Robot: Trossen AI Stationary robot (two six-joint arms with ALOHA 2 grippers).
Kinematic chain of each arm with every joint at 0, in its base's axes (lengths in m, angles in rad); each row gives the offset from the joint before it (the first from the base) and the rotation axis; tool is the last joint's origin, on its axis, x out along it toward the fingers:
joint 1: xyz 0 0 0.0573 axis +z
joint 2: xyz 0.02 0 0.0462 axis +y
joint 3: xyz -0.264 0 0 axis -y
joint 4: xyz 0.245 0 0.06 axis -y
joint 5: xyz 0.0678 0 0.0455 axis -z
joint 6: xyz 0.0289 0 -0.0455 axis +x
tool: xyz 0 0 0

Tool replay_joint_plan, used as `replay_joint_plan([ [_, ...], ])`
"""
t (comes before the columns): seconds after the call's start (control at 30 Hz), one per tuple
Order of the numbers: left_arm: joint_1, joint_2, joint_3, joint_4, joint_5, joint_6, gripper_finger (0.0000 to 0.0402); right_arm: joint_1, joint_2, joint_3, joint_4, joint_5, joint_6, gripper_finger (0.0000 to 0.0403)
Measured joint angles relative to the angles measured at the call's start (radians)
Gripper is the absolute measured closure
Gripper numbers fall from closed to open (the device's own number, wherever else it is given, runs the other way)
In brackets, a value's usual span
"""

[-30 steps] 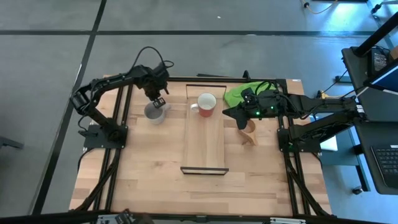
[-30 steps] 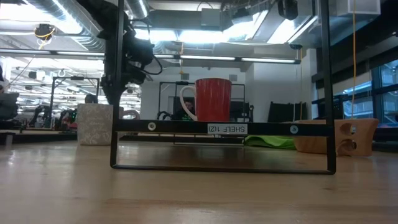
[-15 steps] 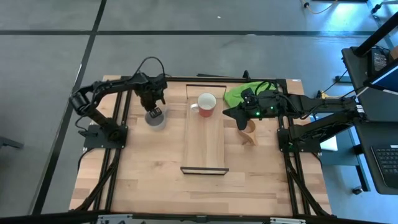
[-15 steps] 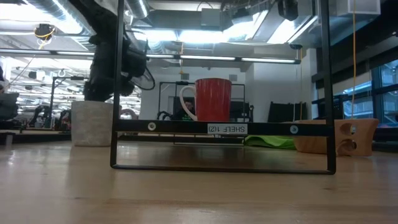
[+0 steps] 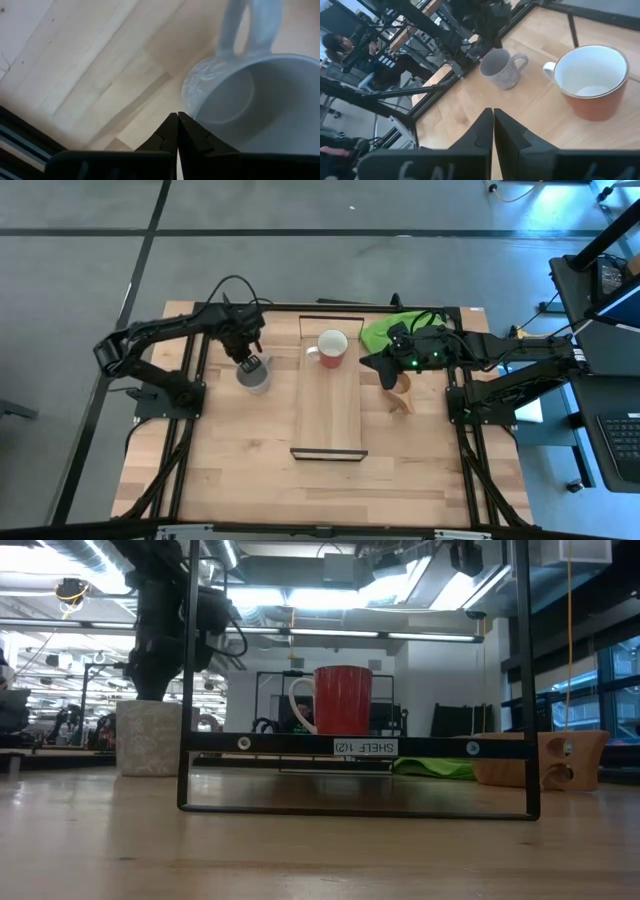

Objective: Stack small to large cups/mugs on shelf
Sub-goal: Put the gray mug on the shelf

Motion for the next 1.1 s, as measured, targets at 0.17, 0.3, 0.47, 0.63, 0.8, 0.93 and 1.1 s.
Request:
replay_joint_plan([
  [0.17, -0.054, -0.013, 0.000, -0.008, -0.006, -0.033, 0.0401, 0.000, 0.000, 0.000, 0.000, 0.003, -0.008, 0.0386],
  [0.3, -0.090, -0.013, -0.019, -0.009, -0.006, -0.065, 0.0401, 0.000, 0.000, 0.000, 0.000, 0.003, -0.008, 0.0386],
  [0.47, -0.150, -0.013, -0.068, -0.013, 0.025, -0.126, 0.0401, 0.000, 0.000, 0.000, -0.001, 0.003, -0.008, 0.0386],
  [0.63, -0.236, -0.013, -0.086, 0.010, 0.052, -0.217, 0.0401, 0.000, 0.000, 0.000, -0.001, 0.003, -0.008, 0.0386],
  [0.8, -0.340, -0.036, -0.086, 0.068, 0.101, -0.330, 0.0401, 0.000, 0.000, 0.000, -0.001, 0.003, -0.016, 0.0386],
  [0.93, -0.418, -0.053, -0.086, 0.056, 0.100, -0.416, 0.0402, 0.000, 0.000, 0.000, -0.001, 0.003, -0.018, 0.0386],
  [1.1, -0.505, -0.074, -0.086, 0.061, 0.100, -0.513, 0.0402, 0.000, 0.000, 0.000, -0.004, 0.003, -0.019, 0.0386],
])
